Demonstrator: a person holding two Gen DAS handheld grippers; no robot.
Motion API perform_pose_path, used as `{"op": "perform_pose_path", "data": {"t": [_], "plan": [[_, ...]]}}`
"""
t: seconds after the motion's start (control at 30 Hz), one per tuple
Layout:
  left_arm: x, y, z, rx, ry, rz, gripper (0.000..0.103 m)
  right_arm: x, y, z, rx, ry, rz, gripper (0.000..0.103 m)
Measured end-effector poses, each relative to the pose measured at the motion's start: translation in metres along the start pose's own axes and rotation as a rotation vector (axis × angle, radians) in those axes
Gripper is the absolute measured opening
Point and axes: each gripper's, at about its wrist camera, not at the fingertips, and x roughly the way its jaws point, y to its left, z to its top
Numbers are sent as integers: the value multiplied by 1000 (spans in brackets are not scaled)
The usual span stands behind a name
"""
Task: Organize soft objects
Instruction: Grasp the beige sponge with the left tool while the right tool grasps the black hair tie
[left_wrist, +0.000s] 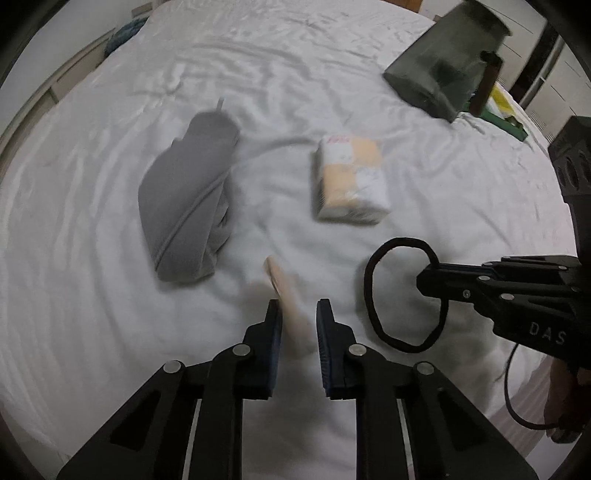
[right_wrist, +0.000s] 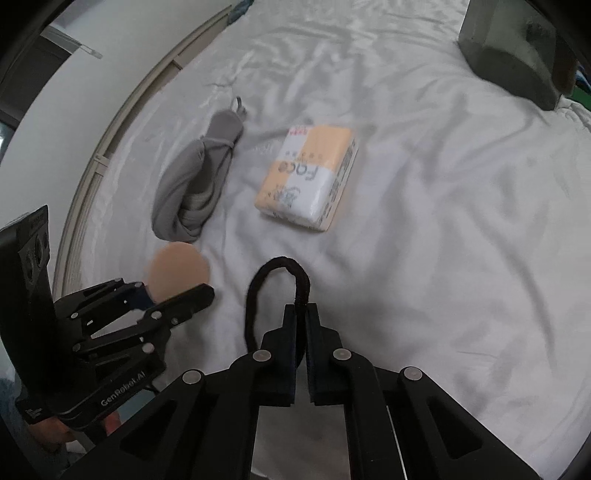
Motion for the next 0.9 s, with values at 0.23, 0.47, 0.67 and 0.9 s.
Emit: {"op": "perform_pose_path", "data": {"t": [0.23,0.47,0.67,0.9], "plan": [[-22,-34,18,84,-54,0,13,-41,-13,4,-26,-46,-1,3],[10,-40,18,67,11,66,13,-54,-27,2,-36,-38,-1,3],[19,-23,16,-61,53,-8,67,-52,-34,-3,-34,-31,2,3],[34,-17,21,-45,59,49,79,-47,-31,0,-35,-33,-10,3]]}}
